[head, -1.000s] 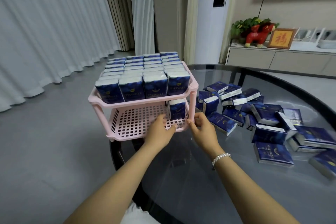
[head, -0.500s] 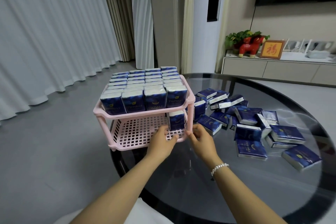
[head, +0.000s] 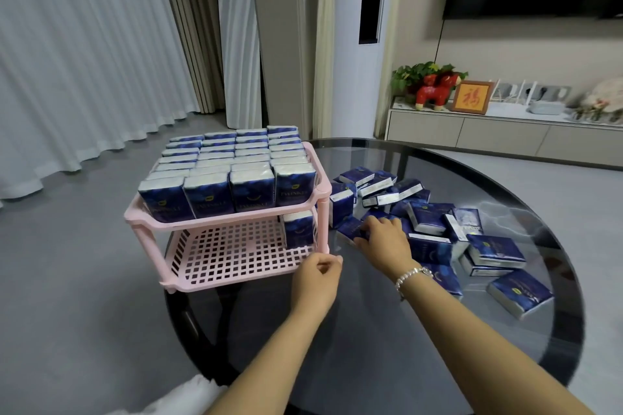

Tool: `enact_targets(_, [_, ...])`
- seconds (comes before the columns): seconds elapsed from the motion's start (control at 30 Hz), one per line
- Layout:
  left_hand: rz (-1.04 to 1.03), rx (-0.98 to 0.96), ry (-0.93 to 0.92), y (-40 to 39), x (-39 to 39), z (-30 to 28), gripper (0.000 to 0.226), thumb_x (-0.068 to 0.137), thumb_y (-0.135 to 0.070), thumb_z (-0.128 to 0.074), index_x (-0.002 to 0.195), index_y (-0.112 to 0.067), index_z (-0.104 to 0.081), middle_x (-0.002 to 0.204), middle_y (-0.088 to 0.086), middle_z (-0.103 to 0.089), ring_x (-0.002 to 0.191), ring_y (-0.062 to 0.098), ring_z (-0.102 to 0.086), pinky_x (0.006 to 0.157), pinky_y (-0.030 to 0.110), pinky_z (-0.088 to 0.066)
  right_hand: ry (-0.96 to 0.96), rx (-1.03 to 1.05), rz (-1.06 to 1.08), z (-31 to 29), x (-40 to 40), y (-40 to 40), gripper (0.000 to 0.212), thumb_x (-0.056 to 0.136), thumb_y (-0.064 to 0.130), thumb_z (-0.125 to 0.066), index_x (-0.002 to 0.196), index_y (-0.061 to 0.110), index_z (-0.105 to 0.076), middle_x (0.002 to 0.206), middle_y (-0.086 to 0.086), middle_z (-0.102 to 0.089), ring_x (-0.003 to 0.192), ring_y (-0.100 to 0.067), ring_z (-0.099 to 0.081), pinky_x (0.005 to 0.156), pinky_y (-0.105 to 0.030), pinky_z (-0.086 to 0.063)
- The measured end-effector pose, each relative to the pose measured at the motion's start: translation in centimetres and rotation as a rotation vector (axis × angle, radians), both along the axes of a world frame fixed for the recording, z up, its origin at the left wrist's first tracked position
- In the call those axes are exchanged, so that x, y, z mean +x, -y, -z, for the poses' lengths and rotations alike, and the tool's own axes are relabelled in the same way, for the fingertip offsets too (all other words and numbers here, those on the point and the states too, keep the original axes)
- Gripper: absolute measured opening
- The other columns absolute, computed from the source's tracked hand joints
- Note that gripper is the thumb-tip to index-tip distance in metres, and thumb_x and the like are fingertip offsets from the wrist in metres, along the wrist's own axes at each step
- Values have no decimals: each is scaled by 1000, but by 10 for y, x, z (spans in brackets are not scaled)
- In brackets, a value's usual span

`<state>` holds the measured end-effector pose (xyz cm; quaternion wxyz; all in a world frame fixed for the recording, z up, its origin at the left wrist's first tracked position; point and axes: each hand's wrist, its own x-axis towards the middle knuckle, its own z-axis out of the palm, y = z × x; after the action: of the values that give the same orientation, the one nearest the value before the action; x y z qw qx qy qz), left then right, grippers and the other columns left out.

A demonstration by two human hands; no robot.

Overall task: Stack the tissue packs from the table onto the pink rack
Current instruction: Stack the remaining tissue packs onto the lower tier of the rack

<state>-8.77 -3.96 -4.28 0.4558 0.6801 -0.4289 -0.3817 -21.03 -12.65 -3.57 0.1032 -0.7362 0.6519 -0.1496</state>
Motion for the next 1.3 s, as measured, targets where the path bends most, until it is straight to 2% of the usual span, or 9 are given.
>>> enact_targets(0.17, [24, -46, -12, 2, 5, 7, 16, 92, -24, -57, 80, -16, -65, 75, -5, -66, 75, 18, -68, 60, 23, -47, -44, 75, 26, -6, 2, -8, 65, 81, 43, -66, 132, 11, -43, 131, -14, -44, 123, -33, -36, 102, -37, -33])
enact_targets(0.3, [54, -56, -27, 1, 3, 8, 11, 92, -26, -58, 86, -20, -65, 82, -3, -68, 84, 21, -69, 72, 29, -51, 206, 151, -44, -9, -7, -34, 63, 78, 25, -74, 133, 23, -43, 131, -11, -41, 116, -29, -48, 96, -35, -42])
enact_targets(0.47, [139, -29, -66, -4, -5, 5, 48, 88, -33, -63, 132, -17, -51, 124, -1, -57, 106, 17, -61, 93, 41, -52, 385, 93, -138, -22, -29, -62, 50, 83, 14, -68, 128, 31, -54, 113, 4, -59, 87, -1, -55, 70, -3, -38])
enact_targets(0.53, [240, -41, -102, -7, -8, 2, 50, 88, -30, -65, 134, -24, -47, 125, -3, -55, 108, 17, -60, 84, 34, -55, 440, 188, -236, -30, -39, -69, 53, 85, 13, -65, 130, 36, -50, 110, 12, -59, 79, 7, -54, 68, -5, -42])
enact_targets(0.7, [320, -16, -237, -13, -11, -2, 23, 87, -16, -66, 109, -13, -58, 101, 8, -67, 76, 16, -65, 56, 24, -53, 474, 208, -254, -36, -64, -66, 49, 86, 24, -64, 131, 35, -48, 114, 8, -58, 102, -9, -58, 87, -26, -50])
enact_targets(0.83, [222, 45, -509, -14, -7, -2, 24, 88, -10, -64, 107, -3, -52, 95, 15, -67, 74, 24, -69, 62, 31, -59, 148, -200, 53, -32, -80, -41, 33, 88, 23, -62, 122, 20, -62, 120, -3, -61, 110, -25, -51, 91, -28, -39])
enact_targets(1.03, [250, 41, -564, -12, -4, -1, 24, 89, -9, -62, 112, -8, -58, 103, 15, -69, 85, 28, -69, 74, 39, -58, -231, -11, 64, -24, -91, -21, 36, 89, 32, -59, 123, 22, -55, 124, -4, -58, 117, -28, -37, 96, -37, -27])
enact_targets(1.2, [242, 50, -554, -11, -5, 2, 23, 90, -9, -61, 112, -6, -56, 107, 15, -67, 86, 25, -68, 66, 36, -60, 246, -119, 128, -31, -91, -28, 26, 86, 26, -64, 106, 11, -55, 103, -8, -64, 96, -24, -55, 81, -35, -43])
enact_targets(1.3, [256, 26, -590, -13, -7, 0, 24, 91, -6, -59, 113, -9, -54, 107, 10, -67, 86, 23, -68, 69, 38, -61, 713, -43, 98, -38, -86, -45, 37, 91, 21, -59, 125, 23, -46, 95, -13, -63, 78, -18, -61, 67, -24, -49])
